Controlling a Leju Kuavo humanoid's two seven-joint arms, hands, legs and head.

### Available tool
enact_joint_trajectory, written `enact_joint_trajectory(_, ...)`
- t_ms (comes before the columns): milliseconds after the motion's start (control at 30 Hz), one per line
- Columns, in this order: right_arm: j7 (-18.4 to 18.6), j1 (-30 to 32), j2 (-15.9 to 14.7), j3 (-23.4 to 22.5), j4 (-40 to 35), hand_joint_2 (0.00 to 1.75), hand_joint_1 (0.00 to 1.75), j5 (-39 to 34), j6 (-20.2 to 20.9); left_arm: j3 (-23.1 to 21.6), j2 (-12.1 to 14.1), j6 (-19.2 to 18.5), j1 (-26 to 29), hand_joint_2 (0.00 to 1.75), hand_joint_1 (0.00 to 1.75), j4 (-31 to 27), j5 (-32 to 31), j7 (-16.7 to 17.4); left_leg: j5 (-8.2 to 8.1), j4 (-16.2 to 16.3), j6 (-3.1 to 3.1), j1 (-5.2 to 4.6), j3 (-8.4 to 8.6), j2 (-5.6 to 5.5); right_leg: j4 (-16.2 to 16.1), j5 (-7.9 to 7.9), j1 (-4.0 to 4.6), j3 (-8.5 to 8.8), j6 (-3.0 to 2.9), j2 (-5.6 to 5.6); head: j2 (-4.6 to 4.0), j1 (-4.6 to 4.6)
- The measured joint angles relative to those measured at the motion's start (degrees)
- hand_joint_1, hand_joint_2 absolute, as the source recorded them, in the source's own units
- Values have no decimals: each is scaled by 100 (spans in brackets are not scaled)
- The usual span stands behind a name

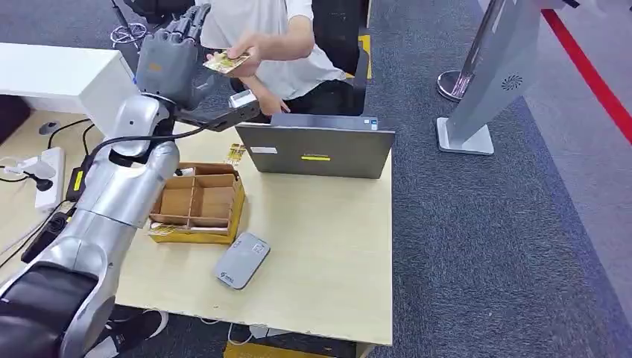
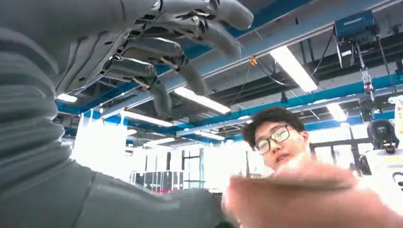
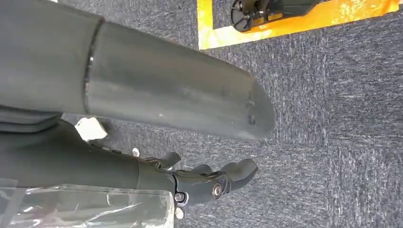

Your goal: Pass the card to the sensor for recognition and then transmit it.

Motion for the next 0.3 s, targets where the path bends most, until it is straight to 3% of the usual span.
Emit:
enact_joint_trajectory(167,-63,50,0,-11,2,0,0,-74,-15,173,160,109,58,175,0,72,414,-204,0,-3,0,1,-3,7,3,0,0,-1,0,7,0,4)
enact_joint_trajectory(233,-114,83,0,-37,2,0,0,-85,-17,394,372,232,176,175,0,87,901,-473,-2,-9,-2,1,-1,22,6,-1,0,-2,-1,24,0,0)
enact_joint_trajectory(300,-142,125,0,-55,2,0,0,-85,-33,798,698,262,377,175,0,118,1792,-952,-4,-12,-5,3,7,44,10,-3,0,-8,-6,44,0,4)
